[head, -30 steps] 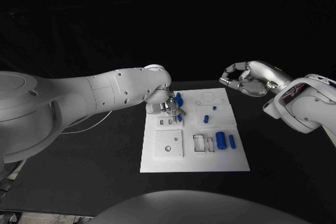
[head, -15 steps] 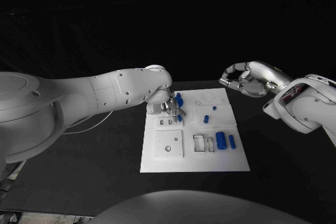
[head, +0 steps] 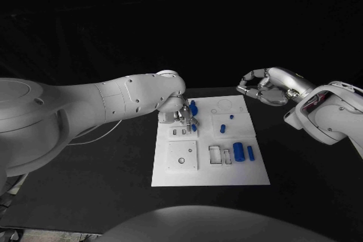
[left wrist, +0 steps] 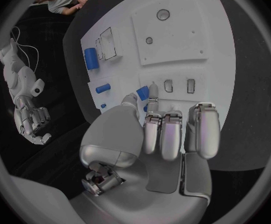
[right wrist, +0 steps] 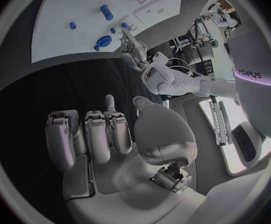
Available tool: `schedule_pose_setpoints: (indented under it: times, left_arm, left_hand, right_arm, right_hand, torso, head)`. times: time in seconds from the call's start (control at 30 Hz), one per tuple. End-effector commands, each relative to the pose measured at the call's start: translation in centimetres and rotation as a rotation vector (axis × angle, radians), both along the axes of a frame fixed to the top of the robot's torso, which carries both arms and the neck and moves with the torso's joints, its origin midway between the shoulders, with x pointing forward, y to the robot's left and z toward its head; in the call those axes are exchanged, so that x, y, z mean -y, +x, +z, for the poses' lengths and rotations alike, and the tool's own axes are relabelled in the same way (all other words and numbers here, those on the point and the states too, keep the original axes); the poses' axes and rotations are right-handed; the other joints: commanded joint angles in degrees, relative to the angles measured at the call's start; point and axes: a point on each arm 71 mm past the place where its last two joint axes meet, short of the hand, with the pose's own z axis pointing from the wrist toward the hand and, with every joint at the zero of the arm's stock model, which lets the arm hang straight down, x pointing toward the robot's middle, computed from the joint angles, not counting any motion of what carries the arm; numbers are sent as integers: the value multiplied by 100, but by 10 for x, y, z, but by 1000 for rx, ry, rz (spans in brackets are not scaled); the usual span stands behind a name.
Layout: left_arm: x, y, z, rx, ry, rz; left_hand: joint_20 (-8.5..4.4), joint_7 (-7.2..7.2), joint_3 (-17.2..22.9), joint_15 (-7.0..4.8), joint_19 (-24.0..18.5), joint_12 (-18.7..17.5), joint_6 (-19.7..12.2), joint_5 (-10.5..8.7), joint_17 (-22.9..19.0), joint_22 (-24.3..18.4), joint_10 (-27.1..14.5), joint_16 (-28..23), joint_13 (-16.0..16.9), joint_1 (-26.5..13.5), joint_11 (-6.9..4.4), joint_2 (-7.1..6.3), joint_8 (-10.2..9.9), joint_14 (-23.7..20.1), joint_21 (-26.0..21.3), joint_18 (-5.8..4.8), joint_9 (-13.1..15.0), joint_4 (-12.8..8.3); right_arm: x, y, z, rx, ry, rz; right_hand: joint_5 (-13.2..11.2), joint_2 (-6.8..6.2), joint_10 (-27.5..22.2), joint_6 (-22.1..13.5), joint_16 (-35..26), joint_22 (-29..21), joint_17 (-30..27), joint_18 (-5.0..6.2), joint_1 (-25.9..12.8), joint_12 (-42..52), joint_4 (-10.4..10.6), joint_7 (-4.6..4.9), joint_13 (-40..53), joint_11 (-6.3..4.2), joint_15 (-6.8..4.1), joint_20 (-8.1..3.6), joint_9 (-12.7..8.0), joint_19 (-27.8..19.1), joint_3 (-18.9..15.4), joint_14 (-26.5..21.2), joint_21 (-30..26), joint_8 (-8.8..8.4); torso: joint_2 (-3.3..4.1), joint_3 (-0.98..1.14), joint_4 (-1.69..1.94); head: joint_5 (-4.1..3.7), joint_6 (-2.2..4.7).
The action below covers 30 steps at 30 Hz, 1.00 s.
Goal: Assemble the parts on the task board
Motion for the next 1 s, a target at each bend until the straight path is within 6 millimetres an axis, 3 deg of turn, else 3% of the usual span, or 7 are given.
schedule_pose_setpoints:
  times: [0.03,0.2,0.43,1.0]
  left_arm:
    - [-6,-1,-1,-22,89,54]
    - [-5,-1,-1,-15,79,55]
    - [-4,0,-2,-10,69,55]
    - [-4,-1,-5,-9,62,58]
  left_hand:
    - [-15,-30,83,-33,-26,13,8,68,1508,809,607,14,1498,119,-55,-16,-43,593,-37,-38,24,-21]
    - [-30,-46,283,-48,-25,13,9,70,1508,816,607,14,1498,301,-72,-29,-80,593,-42,-38,80,-104]
    - [-44,-49,590,-60,-27,13,-13,231,1508,822,607,14,1498,492,-81,-111,-135,593,-53,-37,157,-214]
    - [-27,-8,1144,-36,-50,13,-112,330,1508,820,607,14,1498,545,-52,-330,-229,593,-87,-31,311,-268]
  right_arm:
    - [0,0,-2,-9,-17,5]
    - [0,0,-2,-12,-19,3]
    - [0,-1,-3,-15,-20,2]
    - [1,-1,-4,-26,-29,-5]
  right_hand:
    - [16,15,607,38,20,1384,1505,13,65,22,-8,2,1508,31,41,43,-11,319,-18,607,-21,23]
    - [18,15,607,43,20,1384,1505,13,87,22,-10,3,1508,33,43,45,-18,318,-17,607,-22,25]
    - [24,14,607,58,20,1383,1505,13,125,22,-12,4,1508,36,46,48,-30,317,-17,607,-23,29]
    - [46,9,607,117,20,1366,1505,26,229,22,-16,5,1508,43,52,56,-60,279,-18,607,-61,52]
  torso:
    - [-1,0,1]
    - [-2,1,3]
    - [-1,2,1]
    - [-6,6,4]
  head:
    - [4,0]
    - [13,0]
    - [20,0]
    - [36,0]
